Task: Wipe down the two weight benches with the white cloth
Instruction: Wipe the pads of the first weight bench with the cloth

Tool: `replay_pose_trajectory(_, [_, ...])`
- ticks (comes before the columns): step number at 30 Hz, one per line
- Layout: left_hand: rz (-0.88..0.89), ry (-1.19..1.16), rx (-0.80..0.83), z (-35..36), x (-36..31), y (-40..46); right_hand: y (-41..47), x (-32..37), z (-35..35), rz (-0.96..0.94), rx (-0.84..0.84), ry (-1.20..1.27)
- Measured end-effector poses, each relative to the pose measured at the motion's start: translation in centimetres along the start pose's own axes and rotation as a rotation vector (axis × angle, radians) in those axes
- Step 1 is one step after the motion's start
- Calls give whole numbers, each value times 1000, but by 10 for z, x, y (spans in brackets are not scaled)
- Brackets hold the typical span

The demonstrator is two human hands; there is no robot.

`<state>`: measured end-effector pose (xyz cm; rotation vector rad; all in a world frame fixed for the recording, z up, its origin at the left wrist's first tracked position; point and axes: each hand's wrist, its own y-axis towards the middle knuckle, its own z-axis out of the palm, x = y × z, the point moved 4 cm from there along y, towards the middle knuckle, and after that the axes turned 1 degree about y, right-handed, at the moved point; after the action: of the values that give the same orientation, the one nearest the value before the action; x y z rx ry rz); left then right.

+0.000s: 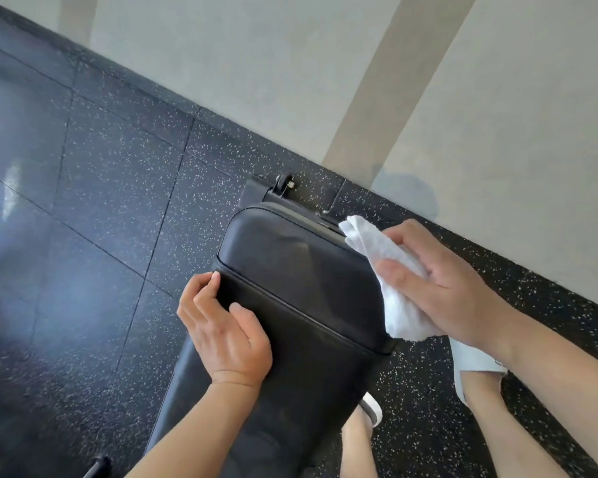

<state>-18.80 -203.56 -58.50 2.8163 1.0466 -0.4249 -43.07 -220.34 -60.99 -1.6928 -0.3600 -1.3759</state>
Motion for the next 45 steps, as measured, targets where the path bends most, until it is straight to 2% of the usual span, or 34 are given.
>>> replay_pose_trajectory(3, [-17,10,3,1,3,0,14,3,5,-8,-24,-44])
replay_pose_trajectory(8, [-15,6,18,0,0,-2,96,32,28,25,103,12])
replay_pose_trajectory(11, [-10,14,7,2,-1,0,92,28,27,35,59,101])
replay_pose_trajectory(15, [6,19,7,2,0,-2,27,1,14,-39,-151,60])
replay_pose_trajectory(18, [3,12,-2,2,3,-1,-24,-19,25,-98,-461,103])
replay_pose_trajectory(20, [8,4,5,4,3,-1,-53,-30,46,-82,-688,193])
replay_pose_trajectory(22, [8,0,-4,5,3,0,-66,-36,69,-54,-840,263])
replay_pose_trajectory(25, [21,-20,-20,6,4,0,-50,-33,64,-64,-929,239])
replay_pose_trajectory(28, [-1,-15,-32,7,6,0,-12,-22,34,-71,-851,224])
replay_pose_trajectory(31, [-2,-34,-37,5,5,-2,-11,-16,37,-107,-879,69])
replay_pose_trajectory(33, [-9,-41,-24,4,2,-2,-38,-14,57,-144,-984,-149])
replay_pose_trajectory(35, [-18,-40,-18,3,0,-2,-64,-14,85,-194,-1013,-341])
replay_pose_trajectory(38, [-17,-71,-11,1,0,-4,-82,-14,122,-256,-941,-553])
replay_pose_trajectory(40, [-6,-88,-17,2,2,-2,-74,-7,122,-274,-905,-689])
replay_pose_trajectory(45, [-5,-80,-38,3,5,-1,-8,42,124,-392,-723,-993])
